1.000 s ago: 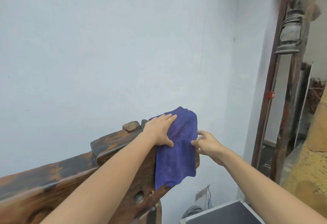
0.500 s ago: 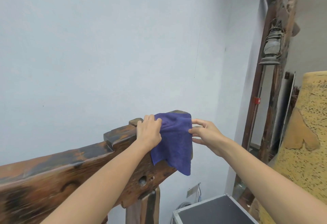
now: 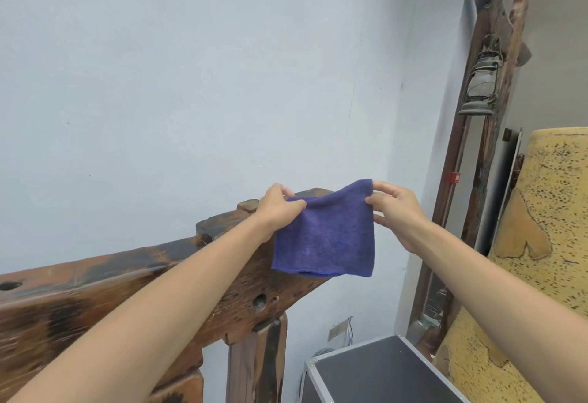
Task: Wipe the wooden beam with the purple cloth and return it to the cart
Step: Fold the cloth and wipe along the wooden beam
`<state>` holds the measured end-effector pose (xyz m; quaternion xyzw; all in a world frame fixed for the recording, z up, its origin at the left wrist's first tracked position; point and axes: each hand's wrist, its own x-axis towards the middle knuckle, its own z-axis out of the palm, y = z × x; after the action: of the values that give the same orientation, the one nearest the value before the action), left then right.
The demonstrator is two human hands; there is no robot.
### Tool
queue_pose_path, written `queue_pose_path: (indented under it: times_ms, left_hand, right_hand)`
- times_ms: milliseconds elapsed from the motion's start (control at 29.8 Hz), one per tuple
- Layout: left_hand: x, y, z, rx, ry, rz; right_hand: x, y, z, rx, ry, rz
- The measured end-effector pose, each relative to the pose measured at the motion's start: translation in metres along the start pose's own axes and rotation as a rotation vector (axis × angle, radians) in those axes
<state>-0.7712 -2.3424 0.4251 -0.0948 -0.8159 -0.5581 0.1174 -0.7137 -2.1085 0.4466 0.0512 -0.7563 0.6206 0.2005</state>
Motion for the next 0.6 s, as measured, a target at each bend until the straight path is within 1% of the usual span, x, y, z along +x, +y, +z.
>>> queue_pose_path:
  times_ms: [101, 168, 201, 268, 369, 503, 604]
  left_hand:
    - [0.001, 0.004, 0.003, -0.300, -0.116, -0.093]
    - [0.003, 0.005, 0.006, -0.387, -0.151, -0.094]
    - [0.005, 0.004, 0.007, -0.394, -0.151, -0.077]
    - [0.014, 0.004, 0.010, -0.358, -0.141, -0.022]
    - [0.032, 0.004, 0.013, -0.312, -0.145, 0.034]
    - [0.064, 0.009, 0.015, -0.158, -0.054, 0.135]
    - [0.092, 0.013, 0.016, -0.077, 0.027, 0.167]
  right_hand:
    - [0.007, 0.006, -0.015, -0.011, 0.033, 0.015]
    - [0.014, 0.013, -0.026, -0.042, 0.054, 0.014]
    - [0.018, 0.016, -0.031, -0.083, 0.064, 0.012]
    - [0.029, 0.024, -0.041, -0.167, 0.083, -0.001]
    - [0.051, 0.031, -0.050, -0.227, 0.105, -0.024]
    - [0.095, 0.038, -0.048, -0.162, 0.109, -0.049]
    - [0.136, 0.044, -0.041, -0.106, 0.102, -0.059]
